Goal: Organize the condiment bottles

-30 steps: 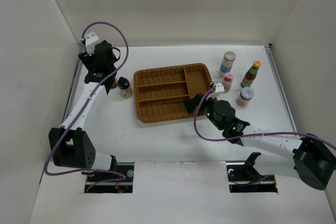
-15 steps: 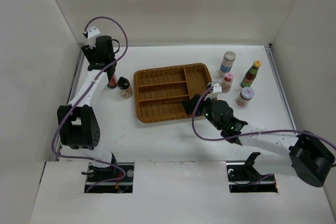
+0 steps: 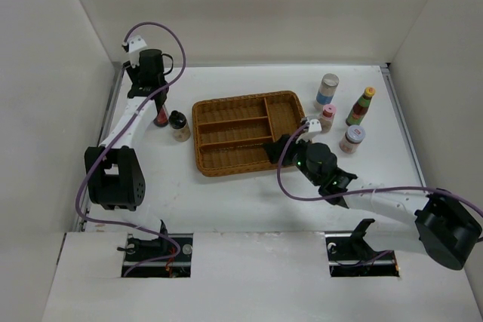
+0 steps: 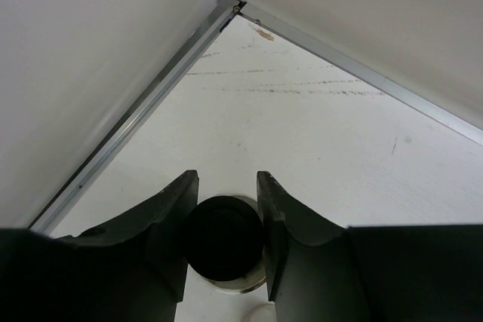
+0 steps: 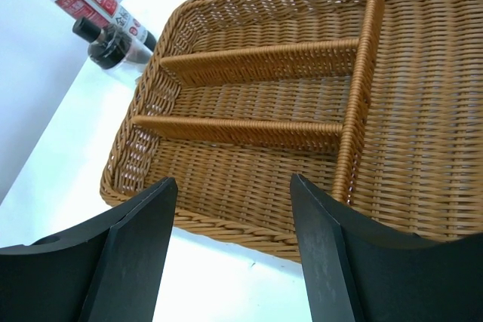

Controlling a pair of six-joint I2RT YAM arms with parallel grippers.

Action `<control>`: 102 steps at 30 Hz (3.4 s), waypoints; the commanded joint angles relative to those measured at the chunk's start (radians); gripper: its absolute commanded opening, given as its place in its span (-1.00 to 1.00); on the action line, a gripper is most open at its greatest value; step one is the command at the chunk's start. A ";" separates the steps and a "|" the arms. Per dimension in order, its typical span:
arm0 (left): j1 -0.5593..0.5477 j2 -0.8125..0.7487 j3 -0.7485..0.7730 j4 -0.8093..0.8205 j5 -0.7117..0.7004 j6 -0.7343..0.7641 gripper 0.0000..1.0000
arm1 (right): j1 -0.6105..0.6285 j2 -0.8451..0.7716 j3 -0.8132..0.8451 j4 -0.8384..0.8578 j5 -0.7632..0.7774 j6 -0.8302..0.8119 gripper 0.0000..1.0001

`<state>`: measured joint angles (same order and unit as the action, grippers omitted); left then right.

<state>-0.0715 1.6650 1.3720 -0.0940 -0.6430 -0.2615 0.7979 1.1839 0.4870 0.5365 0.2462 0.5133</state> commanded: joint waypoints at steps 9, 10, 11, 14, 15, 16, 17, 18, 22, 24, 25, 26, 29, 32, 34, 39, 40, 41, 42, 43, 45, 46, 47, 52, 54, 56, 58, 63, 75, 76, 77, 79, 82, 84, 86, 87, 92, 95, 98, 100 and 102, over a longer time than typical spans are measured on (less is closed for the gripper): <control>-0.009 -0.060 0.281 0.042 -0.011 0.070 -0.71 | -0.010 -0.012 -0.010 0.065 -0.013 -0.001 0.38; -0.018 -0.057 0.309 0.033 -0.004 0.076 -0.71 | -0.012 -0.006 -0.010 0.065 -0.013 0.001 0.38; -0.032 -0.056 0.338 0.013 0.002 0.080 -0.71 | -0.012 -0.004 -0.008 0.065 -0.013 0.001 0.38; -0.075 -0.066 0.371 -0.004 0.017 0.082 -0.71 | -0.010 -0.001 -0.005 0.065 -0.015 0.001 0.38; -0.090 -0.071 0.374 -0.001 0.022 0.079 -0.71 | -0.010 0.002 -0.005 0.065 -0.015 0.001 0.38; -0.104 -0.071 0.380 -0.001 0.028 0.077 -0.71 | -0.010 0.006 -0.005 0.065 -0.015 0.001 0.38; -0.122 -0.071 0.386 -0.006 0.035 0.077 -0.71 | -0.012 0.009 -0.005 0.065 -0.015 0.001 0.38; -0.142 -0.070 0.389 -0.007 0.039 0.077 -0.72 | -0.015 0.010 -0.005 0.065 -0.015 0.001 0.38; -0.210 -0.068 0.392 0.008 0.048 0.074 -0.72 | -0.016 -0.003 -0.010 0.065 -0.015 0.002 0.38; -0.244 -0.059 0.398 0.011 0.054 0.071 -0.72 | -0.025 -0.004 -0.011 0.065 -0.015 0.004 0.38; -0.260 -0.056 0.398 0.011 0.055 0.071 -0.72 | -0.029 -0.004 -0.013 0.065 -0.015 0.004 0.38; -0.277 -0.051 0.395 0.013 0.057 0.070 -0.72 | -0.029 -0.007 -0.013 0.065 -0.015 0.005 0.38; -0.317 -0.037 0.368 0.040 0.057 0.070 -0.72 | -0.029 -0.017 -0.018 0.065 -0.015 0.005 0.38; -0.340 -0.018 0.348 0.065 0.057 0.067 -0.72 | -0.033 -0.017 -0.019 0.065 -0.015 0.005 0.38; -0.351 -0.008 0.331 0.080 0.057 0.065 -0.72 | -0.033 -0.018 -0.019 0.065 -0.015 0.005 0.38; -0.363 0.027 0.323 0.097 0.068 0.065 -0.72 | -0.035 -0.010 -0.019 0.065 -0.015 0.005 0.39; -0.365 0.032 0.314 0.099 0.075 0.064 -0.72 | -0.035 -0.010 -0.018 0.065 -0.015 0.004 0.39; -0.366 0.035 0.306 0.100 0.080 0.064 -0.72 | -0.033 -0.010 -0.018 0.065 -0.016 0.004 0.39; -0.366 0.039 0.291 0.106 0.080 0.062 -0.72 | -0.032 -0.010 -0.018 0.065 -0.016 0.002 0.39; -0.368 0.042 0.276 0.111 0.080 0.061 -0.71 | -0.033 -0.010 -0.018 0.065 -0.016 0.004 0.40; -0.368 0.044 0.244 0.117 0.080 0.059 -0.71 | -0.035 -0.006 -0.018 0.065 -0.016 0.004 0.40; -0.368 0.039 0.219 0.123 0.080 0.054 -0.71 | -0.038 -0.004 -0.018 0.063 -0.016 0.004 0.40; -0.368 0.030 0.187 0.134 0.080 0.048 -0.71 | -0.038 -0.004 -0.016 0.062 -0.018 0.004 0.40; -0.356 -0.025 0.070 0.178 0.086 0.007 -0.71 | -0.038 0.006 -0.015 0.065 -0.019 0.004 0.40; -0.356 -0.060 0.041 0.188 0.089 -0.008 -0.71 | -0.036 0.006 -0.013 0.065 -0.021 0.004 0.40; -0.357 -0.094 0.026 0.204 0.085 -0.010 -0.71 | -0.036 0.002 -0.013 0.065 -0.021 0.002 0.41; -0.363 -0.116 0.032 0.203 0.088 -0.010 -0.71 | -0.038 0.003 -0.014 0.065 -0.021 0.004 0.41; -0.383 -0.134 0.026 0.200 0.089 -0.007 -0.71 | -0.038 -0.003 -0.016 0.065 -0.021 0.002 0.41; -0.414 -0.218 -0.042 0.218 0.071 -0.018 -0.72 | -0.036 0.013 -0.010 0.065 -0.027 0.002 0.41; -0.414 -0.221 -0.050 0.220 0.069 -0.019 -0.72 | -0.036 0.010 -0.010 0.065 -0.027 0.002 0.41; -0.415 -0.229 -0.056 0.220 0.066 -0.022 -0.72 | -0.038 0.006 -0.011 0.065 -0.027 0.002 0.41; -0.423 -0.241 -0.059 0.223 0.063 -0.022 -0.72 | -0.038 0.003 -0.013 0.065 -0.027 0.004 0.41; -0.420 -0.232 -0.060 0.221 0.065 -0.021 -0.72 | -0.038 0.005 -0.013 0.065 -0.027 0.004 0.42; -0.415 -0.223 -0.070 0.224 0.065 -0.021 -0.72 | -0.038 0.008 -0.013 0.065 -0.027 0.004 0.42; -0.409 -0.215 -0.077 0.226 0.063 -0.021 -0.72 | -0.038 0.010 -0.013 0.065 -0.027 0.004 0.42; -0.406 -0.212 -0.085 0.231 0.063 -0.021 -0.72 | -0.038 0.010 -0.013 0.065 -0.027 0.004 0.42; -0.396 -0.195 -0.135 0.246 0.060 -0.021 -0.69 | -0.041 0.011 -0.013 0.065 -0.027 0.002 0.42; -0.397 -0.197 -0.200 0.280 0.051 -0.024 -0.64 | -0.047 0.008 -0.016 0.065 -0.027 0.004 0.44; -0.406 -0.203 -0.261 0.310 0.028 -0.024 -0.50 | -0.049 0.006 -0.016 0.065 -0.027 0.005 0.48; -0.411 -0.212 -0.292 0.324 0.019 -0.024 -0.33 | -0.049 0.005 -0.016 0.065 -0.027 0.005 0.52; -0.412 -0.224 -0.312 0.332 0.014 -0.024 -0.16 | -0.049 0.002 -0.018 0.065 -0.027 0.005 0.56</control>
<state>-0.4751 1.4830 1.0962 0.1780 -0.6052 -0.2733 0.7574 1.1927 0.4740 0.5400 0.2337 0.5156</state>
